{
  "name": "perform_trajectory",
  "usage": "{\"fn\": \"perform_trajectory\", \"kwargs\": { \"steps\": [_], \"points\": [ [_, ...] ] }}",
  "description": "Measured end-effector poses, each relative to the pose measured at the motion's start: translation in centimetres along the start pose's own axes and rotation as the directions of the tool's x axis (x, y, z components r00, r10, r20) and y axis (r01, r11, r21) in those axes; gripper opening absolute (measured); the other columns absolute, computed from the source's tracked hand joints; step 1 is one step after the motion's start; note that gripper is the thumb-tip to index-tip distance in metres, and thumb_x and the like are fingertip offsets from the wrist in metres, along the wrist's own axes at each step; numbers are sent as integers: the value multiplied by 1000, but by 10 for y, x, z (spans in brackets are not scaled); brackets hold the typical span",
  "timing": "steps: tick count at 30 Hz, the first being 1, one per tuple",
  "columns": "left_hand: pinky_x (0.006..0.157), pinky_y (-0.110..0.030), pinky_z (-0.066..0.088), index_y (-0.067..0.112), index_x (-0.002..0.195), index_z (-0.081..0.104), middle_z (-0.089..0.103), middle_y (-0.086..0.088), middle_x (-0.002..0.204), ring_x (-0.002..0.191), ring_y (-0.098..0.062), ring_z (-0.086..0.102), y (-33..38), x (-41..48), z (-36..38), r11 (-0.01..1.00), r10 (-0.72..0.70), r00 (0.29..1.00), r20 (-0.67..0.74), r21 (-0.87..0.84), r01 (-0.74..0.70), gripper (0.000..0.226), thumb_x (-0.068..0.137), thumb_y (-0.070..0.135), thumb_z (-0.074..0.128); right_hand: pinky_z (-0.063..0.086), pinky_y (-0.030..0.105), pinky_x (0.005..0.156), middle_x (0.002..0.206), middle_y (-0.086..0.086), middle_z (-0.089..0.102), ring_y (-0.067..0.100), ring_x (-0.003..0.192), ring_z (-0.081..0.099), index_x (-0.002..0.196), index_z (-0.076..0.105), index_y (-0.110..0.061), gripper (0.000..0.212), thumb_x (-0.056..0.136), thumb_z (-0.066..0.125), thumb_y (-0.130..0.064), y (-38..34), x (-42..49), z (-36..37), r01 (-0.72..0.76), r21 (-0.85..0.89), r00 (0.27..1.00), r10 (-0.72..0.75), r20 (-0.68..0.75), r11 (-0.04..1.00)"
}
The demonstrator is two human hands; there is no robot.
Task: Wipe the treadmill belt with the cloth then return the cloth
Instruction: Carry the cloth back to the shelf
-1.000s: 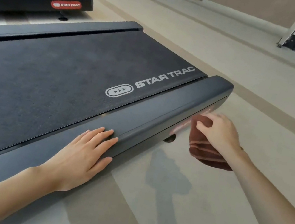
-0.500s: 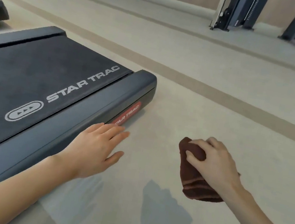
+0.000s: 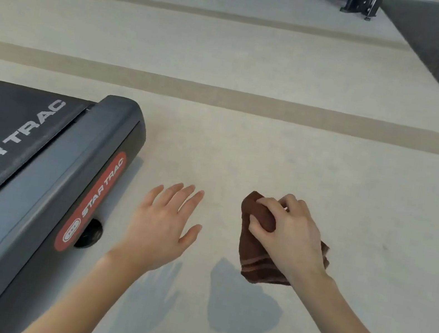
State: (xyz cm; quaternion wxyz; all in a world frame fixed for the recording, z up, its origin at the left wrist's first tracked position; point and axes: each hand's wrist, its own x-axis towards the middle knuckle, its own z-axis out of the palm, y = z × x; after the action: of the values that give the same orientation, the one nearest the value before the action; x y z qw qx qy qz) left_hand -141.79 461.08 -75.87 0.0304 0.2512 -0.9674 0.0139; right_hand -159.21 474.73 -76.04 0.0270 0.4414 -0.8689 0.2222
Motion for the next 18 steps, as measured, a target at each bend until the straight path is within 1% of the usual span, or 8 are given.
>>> {"fn": "perform_trajectory", "kwargs": {
  "steps": [2,4,6,8,11,13,15,18],
  "points": [
    [105,-46,34,14,134,49,54,-7,134,124,-27,50,3,9,-2,1000,6,1000,30,-7,-6,56,86,41,58,48,35,66,89,3,56,26,87,53,103,69,-22,28,78,67,-36,1,0,-9,-14,7,1000,14,-5,1000],
    [101,-47,39,13,130,54,59,-7,129,119,-28,54,8,14,-15,1000,16,998,53,-14,-16,56,82,40,61,51,36,61,83,5,57,27,79,55,97,71,-19,26,74,72,-32,-3,0,-24,-18,0,1000,18,12,1000],
    [98,-48,41,13,128,56,61,-7,125,117,-28,56,11,18,-37,999,25,998,63,-48,-22,54,81,41,57,51,36,56,79,6,57,28,73,56,92,72,-17,25,71,76,-29,-11,2,-44,-34,-6,999,34,30,999],
    [99,-48,41,12,127,56,60,-7,126,117,-28,56,13,20,-64,996,24,997,74,-84,-17,54,81,41,53,51,37,55,78,5,57,27,71,56,92,72,-17,25,70,77,-29,-21,6,-70,-63,-4,997,63,54,998],
    [100,-47,41,11,130,54,58,-9,129,119,-29,54,14,20,-112,993,39,994,99,-116,-27,55,83,39,61,51,36,54,76,5,57,27,70,56,91,72,-17,26,68,78,-28,-46,14,-116,-97,-1,993,97,73,995],
    [99,-46,43,11,130,54,57,-10,130,119,-29,55,18,17,-150,990,80,987,137,-124,-63,57,82,39,63,51,34,53,76,6,57,28,69,56,91,72,-17,27,68,78,-28,-64,18,-153,-113,2,990,113,80,994],
    [96,-46,44,12,128,56,58,-10,129,116,-29,56,22,12,-194,988,113,979,167,-121,-94,57,80,40,65,51,33,53,75,5,57,27,68,56,92,71,-16,29,67,78,-29,-81,19,-194,-125,3,989,124,83,992],
    [93,-46,46,14,123,60,61,-8,125,113,-28,59,27,7,-268,986,146,974,172,-110,-128,56,76,42,68,50,33,51,73,4,57,26,65,55,91,71,-16,29,65,78,-29,-104,20,-263,-139,-15,987,140,78,990]
  ]
}}
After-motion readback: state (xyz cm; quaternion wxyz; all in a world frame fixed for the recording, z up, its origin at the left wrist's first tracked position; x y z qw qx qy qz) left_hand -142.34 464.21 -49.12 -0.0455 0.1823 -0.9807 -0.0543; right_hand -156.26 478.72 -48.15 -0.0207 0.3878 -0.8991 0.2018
